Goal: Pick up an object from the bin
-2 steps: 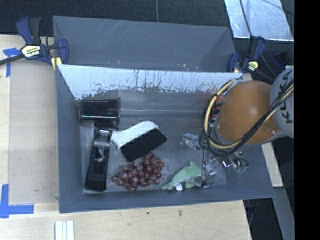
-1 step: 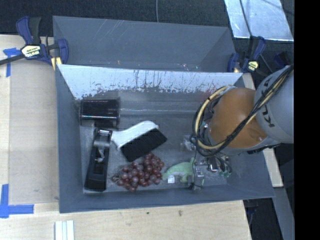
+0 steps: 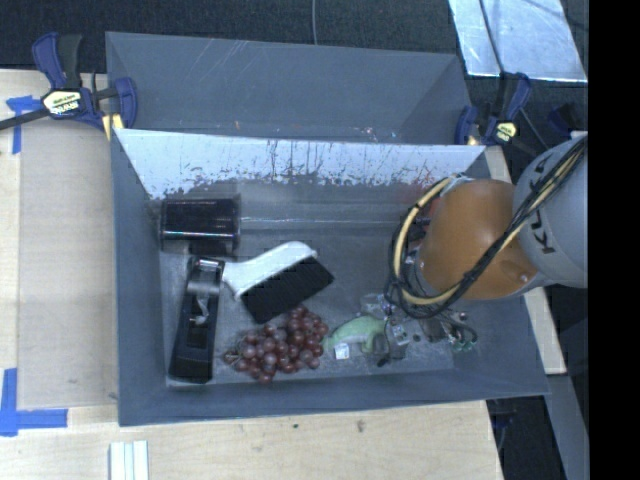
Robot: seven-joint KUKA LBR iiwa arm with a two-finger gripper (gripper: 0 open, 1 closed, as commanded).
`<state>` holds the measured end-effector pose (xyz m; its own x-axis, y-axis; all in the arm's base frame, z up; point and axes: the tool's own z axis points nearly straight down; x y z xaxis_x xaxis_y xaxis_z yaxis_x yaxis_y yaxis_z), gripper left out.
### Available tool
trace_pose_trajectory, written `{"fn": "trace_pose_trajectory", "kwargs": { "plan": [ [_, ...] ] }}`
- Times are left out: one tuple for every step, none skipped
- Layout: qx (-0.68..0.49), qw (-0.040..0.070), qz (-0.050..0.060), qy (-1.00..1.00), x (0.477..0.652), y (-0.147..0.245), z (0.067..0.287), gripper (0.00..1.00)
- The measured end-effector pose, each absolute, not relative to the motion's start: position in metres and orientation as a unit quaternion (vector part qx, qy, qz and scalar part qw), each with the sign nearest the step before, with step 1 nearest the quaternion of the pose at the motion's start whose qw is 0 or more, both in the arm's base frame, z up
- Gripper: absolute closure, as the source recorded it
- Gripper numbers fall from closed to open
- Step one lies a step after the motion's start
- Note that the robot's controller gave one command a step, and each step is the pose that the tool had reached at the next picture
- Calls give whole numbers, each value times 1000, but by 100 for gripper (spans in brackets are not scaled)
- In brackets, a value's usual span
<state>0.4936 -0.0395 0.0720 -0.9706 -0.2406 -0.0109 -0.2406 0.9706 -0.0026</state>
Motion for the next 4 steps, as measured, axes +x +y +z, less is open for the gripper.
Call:
{"fn": "trace_pose_trajectory", "kwargs": {
  "plan": [
    [-121,6,-1,993,494,-40,72,100],
    [-121,6,-1,993,494,-39,72,100],
    [-121,6,0,993,493,-39,76,100],
    [-121,2,0,993,491,-39,88,100]
  ]
}}
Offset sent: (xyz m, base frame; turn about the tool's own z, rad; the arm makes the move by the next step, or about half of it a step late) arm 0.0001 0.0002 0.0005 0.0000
